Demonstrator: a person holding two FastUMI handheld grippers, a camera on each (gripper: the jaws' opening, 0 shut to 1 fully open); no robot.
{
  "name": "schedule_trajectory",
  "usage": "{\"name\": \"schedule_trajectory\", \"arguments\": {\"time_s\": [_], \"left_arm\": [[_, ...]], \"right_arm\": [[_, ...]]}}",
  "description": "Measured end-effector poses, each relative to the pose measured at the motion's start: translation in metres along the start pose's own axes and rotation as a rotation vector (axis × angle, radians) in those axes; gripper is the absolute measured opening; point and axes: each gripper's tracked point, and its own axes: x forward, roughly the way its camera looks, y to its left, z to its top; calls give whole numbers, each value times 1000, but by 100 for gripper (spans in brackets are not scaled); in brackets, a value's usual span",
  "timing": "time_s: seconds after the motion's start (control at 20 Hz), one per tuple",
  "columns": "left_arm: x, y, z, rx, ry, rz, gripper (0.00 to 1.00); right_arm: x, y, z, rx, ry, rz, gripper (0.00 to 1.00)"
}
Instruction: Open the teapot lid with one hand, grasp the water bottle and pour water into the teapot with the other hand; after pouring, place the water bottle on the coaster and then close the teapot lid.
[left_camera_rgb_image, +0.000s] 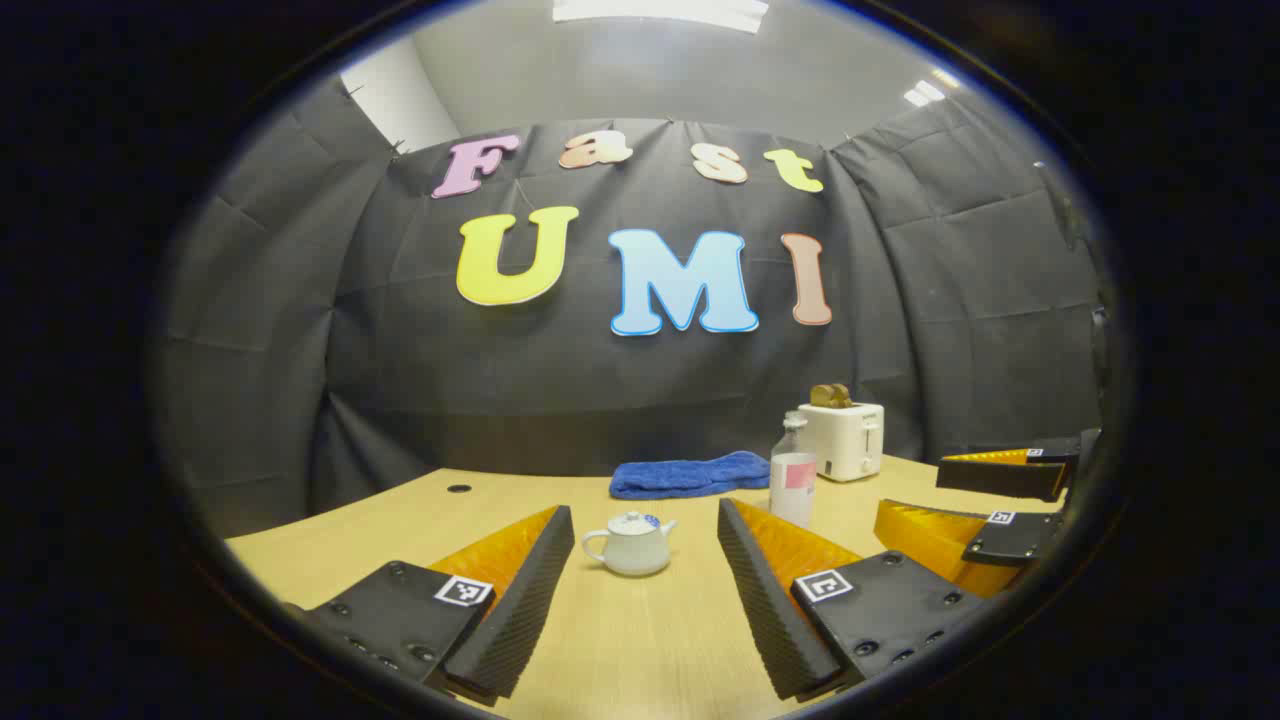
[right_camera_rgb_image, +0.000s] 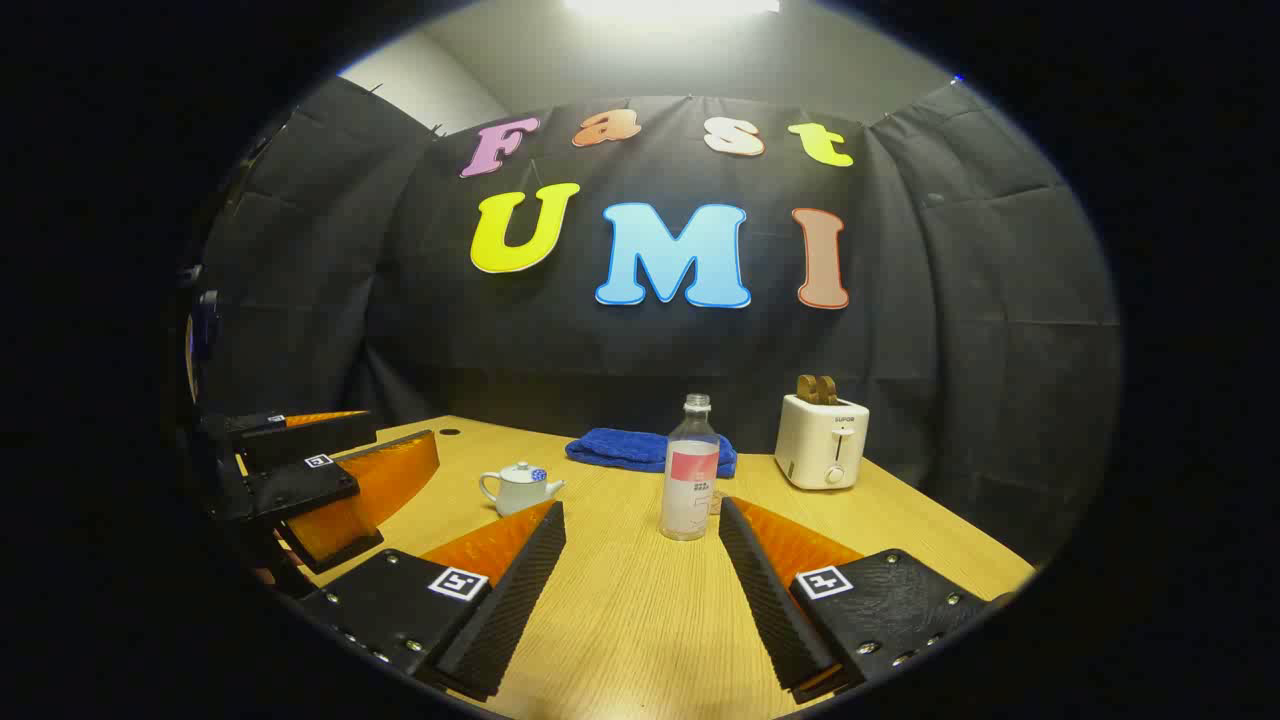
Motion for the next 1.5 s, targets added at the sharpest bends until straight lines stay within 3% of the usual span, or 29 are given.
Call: {"name": "schedule_trajectory", "arguments": {"time_s": [0.75,0.9,1.1,1.5], "left_arm": [[2,2,2,8,-4,1,97],[4,1,-6,-13,31,-1,97],[25,6,-22,-22,65,-3,97],[78,-3,-34,-60,76,-84,97]], "right_arm": [[9,2,-8,-3,18,29,96],[17,-7,-6,-2,10,4,96],[33,-19,-3,20,6,-21,96],[80,-36,-11,29,48,-53,96]]}}
